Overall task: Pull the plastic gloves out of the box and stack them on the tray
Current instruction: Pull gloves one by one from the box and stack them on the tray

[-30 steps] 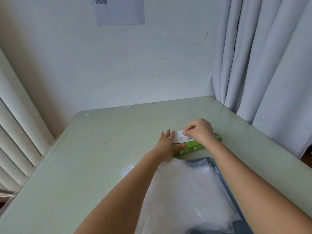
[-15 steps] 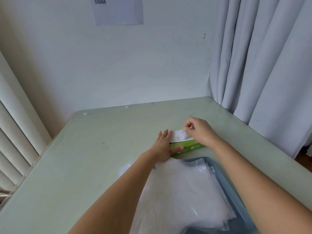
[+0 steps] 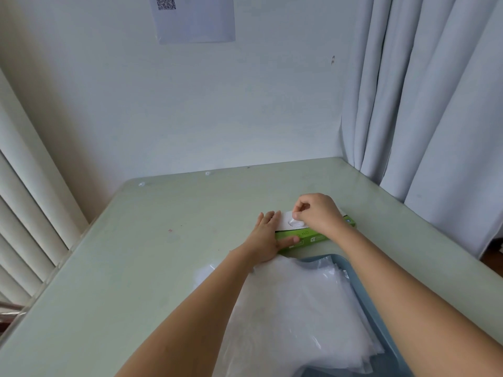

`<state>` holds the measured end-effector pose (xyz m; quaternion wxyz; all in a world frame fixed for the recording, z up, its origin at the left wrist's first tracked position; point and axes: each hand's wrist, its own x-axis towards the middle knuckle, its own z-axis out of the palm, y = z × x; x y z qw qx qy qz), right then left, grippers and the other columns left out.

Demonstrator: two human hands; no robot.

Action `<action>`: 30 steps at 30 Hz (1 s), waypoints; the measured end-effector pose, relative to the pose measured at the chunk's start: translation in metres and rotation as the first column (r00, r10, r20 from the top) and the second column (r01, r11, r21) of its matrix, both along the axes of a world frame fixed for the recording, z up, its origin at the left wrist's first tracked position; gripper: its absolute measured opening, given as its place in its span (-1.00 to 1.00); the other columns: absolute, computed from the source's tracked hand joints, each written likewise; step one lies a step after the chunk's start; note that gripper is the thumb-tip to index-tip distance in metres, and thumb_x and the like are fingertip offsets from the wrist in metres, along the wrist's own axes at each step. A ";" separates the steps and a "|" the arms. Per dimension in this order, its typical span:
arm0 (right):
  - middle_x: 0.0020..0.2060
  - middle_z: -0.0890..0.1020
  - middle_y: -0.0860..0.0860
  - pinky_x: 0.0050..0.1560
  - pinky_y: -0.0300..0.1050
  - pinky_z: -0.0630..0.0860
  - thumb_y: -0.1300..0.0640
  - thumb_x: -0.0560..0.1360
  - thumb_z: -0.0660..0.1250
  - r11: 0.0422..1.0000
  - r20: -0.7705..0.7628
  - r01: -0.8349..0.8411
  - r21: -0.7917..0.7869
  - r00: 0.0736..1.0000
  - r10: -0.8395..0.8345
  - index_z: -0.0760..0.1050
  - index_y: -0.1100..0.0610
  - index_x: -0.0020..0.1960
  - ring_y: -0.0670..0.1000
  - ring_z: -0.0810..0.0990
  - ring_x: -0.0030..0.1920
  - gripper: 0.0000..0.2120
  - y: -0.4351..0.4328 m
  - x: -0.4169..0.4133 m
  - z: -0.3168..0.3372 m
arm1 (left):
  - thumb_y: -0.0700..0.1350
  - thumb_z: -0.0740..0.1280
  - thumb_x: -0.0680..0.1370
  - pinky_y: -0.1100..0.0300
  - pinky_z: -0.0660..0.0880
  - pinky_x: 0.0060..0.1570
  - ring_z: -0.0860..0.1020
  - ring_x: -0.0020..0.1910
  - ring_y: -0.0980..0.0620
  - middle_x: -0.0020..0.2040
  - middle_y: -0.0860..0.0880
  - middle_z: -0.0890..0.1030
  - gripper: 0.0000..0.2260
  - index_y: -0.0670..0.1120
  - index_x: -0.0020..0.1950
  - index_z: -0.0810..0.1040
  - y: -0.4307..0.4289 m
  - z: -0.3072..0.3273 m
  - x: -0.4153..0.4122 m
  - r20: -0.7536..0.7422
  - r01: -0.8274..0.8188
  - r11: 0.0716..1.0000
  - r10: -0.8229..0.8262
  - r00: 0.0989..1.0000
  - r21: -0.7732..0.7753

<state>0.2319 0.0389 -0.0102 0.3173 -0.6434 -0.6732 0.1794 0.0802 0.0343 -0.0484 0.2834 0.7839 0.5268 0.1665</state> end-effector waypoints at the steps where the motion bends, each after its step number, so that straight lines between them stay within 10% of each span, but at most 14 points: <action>1: -0.37 0.58 -0.11 -0.28 -0.25 0.41 0.27 0.39 0.40 1.000 -0.046 -0.001 -0.003 0.999 0.001 0.56 0.08 -0.30 -0.08 0.53 -0.28 -0.86 -0.002 0.002 0.001 | 0.14 0.30 0.55 0.09 -0.06 0.48 -0.11 0.55 -0.04 0.57 -0.02 0.01 -0.24 -0.12 0.57 -0.03 -0.001 0.001 -0.001 0.011 0.001 1.000 -0.001 1.000 0.004; 8: -0.31 0.56 -0.09 -0.27 -0.26 0.38 0.25 0.45 0.40 0.999 -0.216 -0.031 0.014 0.976 0.033 0.57 0.15 -0.20 -0.09 0.48 -0.28 -0.95 -0.014 0.015 0.001 | 0.08 0.44 0.46 0.26 0.18 0.32 0.26 0.44 0.02 0.51 0.01 0.22 -0.25 -0.06 0.54 0.16 -0.002 0.012 -0.007 0.023 0.036 0.999 -0.036 0.999 -0.016; 16: -0.22 0.51 -0.15 -0.01 -0.20 0.29 0.22 0.52 0.28 0.920 0.342 -0.390 0.029 0.869 0.357 0.42 0.04 -0.22 -0.09 0.41 -0.06 -0.83 -0.028 0.020 0.005 | 0.17 0.40 0.46 0.15 0.24 0.34 0.28 0.43 -0.07 0.48 -0.03 0.26 -0.24 -0.04 0.55 0.17 0.005 0.023 -0.003 -0.159 0.063 0.998 -0.064 0.985 -0.016; 21: -0.15 0.55 -0.08 -0.09 -0.23 0.32 0.22 0.56 0.26 0.972 0.060 -0.221 0.082 0.974 0.216 0.44 0.08 -0.13 -0.08 0.49 -0.07 -0.90 -0.018 0.039 0.002 | 0.18 0.40 0.46 0.16 0.20 0.37 0.25 0.44 -0.04 0.50 -0.01 0.22 -0.23 -0.01 0.55 0.15 0.005 0.021 -0.003 -0.163 0.077 0.997 -0.080 0.983 -0.026; 30: -0.18 0.45 -0.11 -0.18 -0.32 0.29 0.21 0.41 0.45 0.934 0.123 -0.166 0.317 0.984 0.133 0.50 0.11 -0.13 -0.23 0.40 -0.21 -0.87 0.001 0.030 0.004 | 0.17 0.39 0.47 0.20 0.20 0.35 0.24 0.45 -0.03 0.52 0.00 0.18 -0.23 -0.02 0.56 0.12 0.005 0.020 -0.001 -0.156 0.081 0.996 -0.085 0.984 -0.034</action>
